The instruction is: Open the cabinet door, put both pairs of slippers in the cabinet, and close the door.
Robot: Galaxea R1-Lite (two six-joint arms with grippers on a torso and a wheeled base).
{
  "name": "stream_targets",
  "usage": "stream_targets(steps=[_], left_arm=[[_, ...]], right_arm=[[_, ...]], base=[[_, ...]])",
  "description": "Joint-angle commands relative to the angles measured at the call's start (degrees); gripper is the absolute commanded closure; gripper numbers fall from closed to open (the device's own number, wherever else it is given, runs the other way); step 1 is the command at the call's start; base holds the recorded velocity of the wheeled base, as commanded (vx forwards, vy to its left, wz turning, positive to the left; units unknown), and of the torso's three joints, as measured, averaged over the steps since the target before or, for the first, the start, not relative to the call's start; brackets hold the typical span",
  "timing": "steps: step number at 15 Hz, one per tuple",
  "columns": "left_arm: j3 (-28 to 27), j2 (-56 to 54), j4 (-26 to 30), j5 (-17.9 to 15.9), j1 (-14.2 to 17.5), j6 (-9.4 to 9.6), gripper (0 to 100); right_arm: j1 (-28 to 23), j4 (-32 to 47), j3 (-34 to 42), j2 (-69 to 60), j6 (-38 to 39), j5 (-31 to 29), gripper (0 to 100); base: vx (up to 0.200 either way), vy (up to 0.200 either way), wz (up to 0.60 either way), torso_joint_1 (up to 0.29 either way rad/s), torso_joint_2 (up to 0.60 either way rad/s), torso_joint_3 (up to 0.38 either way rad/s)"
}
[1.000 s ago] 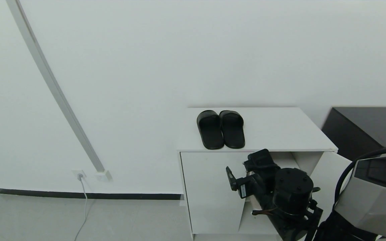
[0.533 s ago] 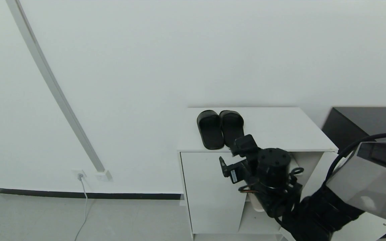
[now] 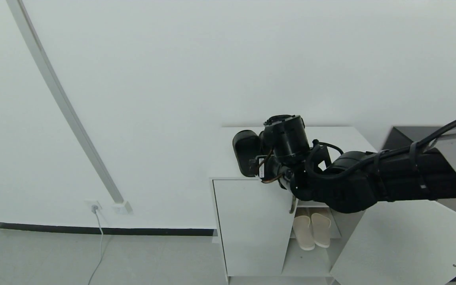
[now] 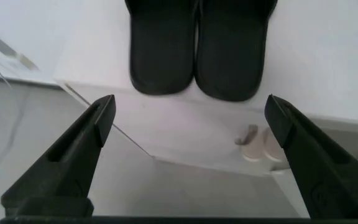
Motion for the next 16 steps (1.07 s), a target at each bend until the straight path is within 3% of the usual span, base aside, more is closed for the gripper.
stream_targets(steps=[1, 4, 11, 13, 16], left_arm=[[0.0, 0.0, 0.0, 0.1, 0.0, -0.03, 100], [0.0, 0.0, 0.0, -0.1, 0.0, -0.03, 100], [0.0, 0.0, 0.0, -0.2, 0.0, 0.41, 100], [0.0, 0.0, 0.0, -0.1, 0.0, 0.24, 100], [0.0, 0.0, 0.0, 0.0, 0.0, 0.24, 100]], right_arm=[[0.5, 0.4, -2.3, -0.1, 0.6, -1.0, 0], [0.6, -2.5, 0.4, 1.1, 0.5, -2.0, 0], [0.6, -6.8, 4.5, 2.7, 0.2, -1.8, 0], [0.5, -11.6, 6.6, 4.6, -0.9, -1.5, 0], [-0.2, -19.9, 8.9, 7.9, -5.6, -0.7, 0]], base=[[0.000, 0.000, 0.00, 0.000, 0.00, 0.000], [0.000, 0.000, 0.00, 0.000, 0.00, 0.000], [0.200, 0.000, 0.00, 0.002, 0.00, 0.002], [0.200, 0.000, 0.00, 0.002, 0.00, 0.000], [0.000, 0.000, 0.00, 0.000, 0.00, 0.000]])
